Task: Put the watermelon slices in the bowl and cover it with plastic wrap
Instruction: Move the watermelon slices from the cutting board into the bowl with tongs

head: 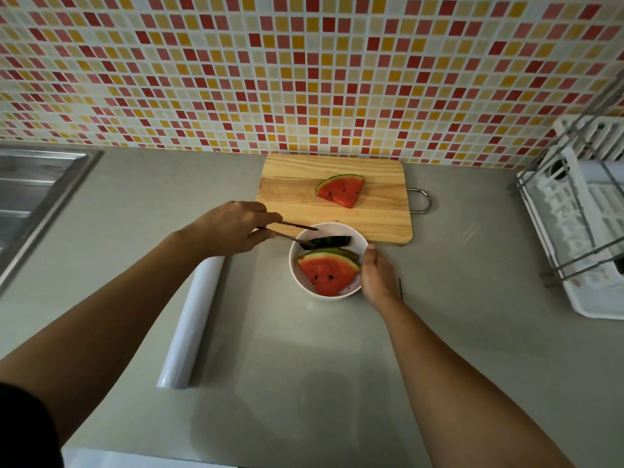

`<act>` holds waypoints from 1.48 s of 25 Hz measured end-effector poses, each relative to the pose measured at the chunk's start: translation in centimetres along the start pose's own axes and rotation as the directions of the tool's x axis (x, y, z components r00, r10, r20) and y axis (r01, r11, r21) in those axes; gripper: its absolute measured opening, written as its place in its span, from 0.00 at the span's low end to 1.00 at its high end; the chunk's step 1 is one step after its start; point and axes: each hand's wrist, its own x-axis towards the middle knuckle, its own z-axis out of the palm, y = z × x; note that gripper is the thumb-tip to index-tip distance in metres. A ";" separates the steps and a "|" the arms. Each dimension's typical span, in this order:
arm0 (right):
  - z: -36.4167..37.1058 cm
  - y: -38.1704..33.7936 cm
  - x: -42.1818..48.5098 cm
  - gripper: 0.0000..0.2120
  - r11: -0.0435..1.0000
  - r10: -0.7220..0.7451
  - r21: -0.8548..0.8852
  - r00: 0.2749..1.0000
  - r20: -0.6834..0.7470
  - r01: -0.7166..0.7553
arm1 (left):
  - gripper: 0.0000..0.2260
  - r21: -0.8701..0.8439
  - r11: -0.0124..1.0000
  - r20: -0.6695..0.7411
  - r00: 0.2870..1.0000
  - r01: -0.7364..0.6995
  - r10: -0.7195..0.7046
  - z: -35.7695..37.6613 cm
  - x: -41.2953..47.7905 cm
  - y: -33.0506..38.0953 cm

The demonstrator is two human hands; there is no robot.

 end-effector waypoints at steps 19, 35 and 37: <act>0.2 0.8 0.4 0.23 0.998 -0.044 0.048 0.999 -0.019 0.044 | 0.11 -0.717 0.018 0.513 0.545 0.697 -0.663 5.3 10.0 -7.3; 0.2 0.8 0.4 0.22 0.998 -0.056 0.030 0.998 -0.023 0.056 | 0.05 -0.741 0.159 0.459 0.665 0.652 -0.589 5.4 10.3 -7.0; 0.2 0.9 0.4 0.23 0.998 -0.044 0.034 0.999 -0.018 0.044 | 0.03 -0.760 0.170 0.414 0.668 0.628 -0.619 5.1 10.4 -7.0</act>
